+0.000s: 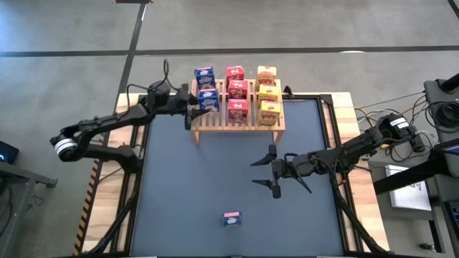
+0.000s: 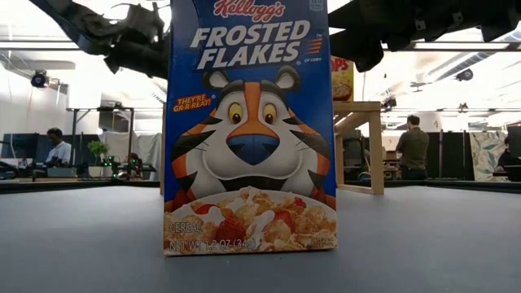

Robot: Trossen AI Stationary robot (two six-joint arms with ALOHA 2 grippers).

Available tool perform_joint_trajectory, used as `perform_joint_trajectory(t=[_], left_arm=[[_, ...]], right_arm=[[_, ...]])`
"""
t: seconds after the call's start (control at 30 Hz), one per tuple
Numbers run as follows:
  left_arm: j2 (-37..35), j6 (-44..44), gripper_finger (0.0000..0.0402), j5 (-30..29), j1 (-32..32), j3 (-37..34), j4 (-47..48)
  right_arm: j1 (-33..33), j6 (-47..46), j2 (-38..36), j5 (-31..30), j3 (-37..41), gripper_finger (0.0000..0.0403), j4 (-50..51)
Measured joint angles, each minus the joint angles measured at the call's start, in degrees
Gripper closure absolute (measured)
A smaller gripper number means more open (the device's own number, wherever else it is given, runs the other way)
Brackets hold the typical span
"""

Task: Stack cereal on shelf
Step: Put the top blue cereal box on the shelf aligned with the other blue cereal box

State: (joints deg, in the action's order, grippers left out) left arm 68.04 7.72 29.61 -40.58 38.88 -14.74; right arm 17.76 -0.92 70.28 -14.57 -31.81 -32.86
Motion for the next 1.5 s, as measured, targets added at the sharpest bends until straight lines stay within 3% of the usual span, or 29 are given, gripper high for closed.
perform_joint_trajectory(t=[0.17,0.33,0.43,0.7,1.5], left_arm=[[3.6,1.13,0.0238,0.63,-1.55,3.22,0.2],[4.0,1.84,0.0238,9.25,-5.45,2.89,0.61],[3.47,1.87,0.0238,11.57,-7.75,1.42,0.67],[3.27,4.52,0.0238,11.69,-10.33,-0.09,0.59],[3.61,7.85,0.0238,12.15,-10.42,-0.16,-0.89]], right_arm=[[0.0,-0.92,0.02,0.02,0.0,0.0137,1.18],[0.0,-1.92,0.02,0.0,0.02,0.0135,2.11],[0.0,-1.69,0.02,-0.32,0.02,0.0133,2.03],[-0.04,-0.72,0.09,-0.48,0.02,0.0138,0.64],[-0.04,-0.57,0.09,-0.48,0.02,0.0135,0.87]])
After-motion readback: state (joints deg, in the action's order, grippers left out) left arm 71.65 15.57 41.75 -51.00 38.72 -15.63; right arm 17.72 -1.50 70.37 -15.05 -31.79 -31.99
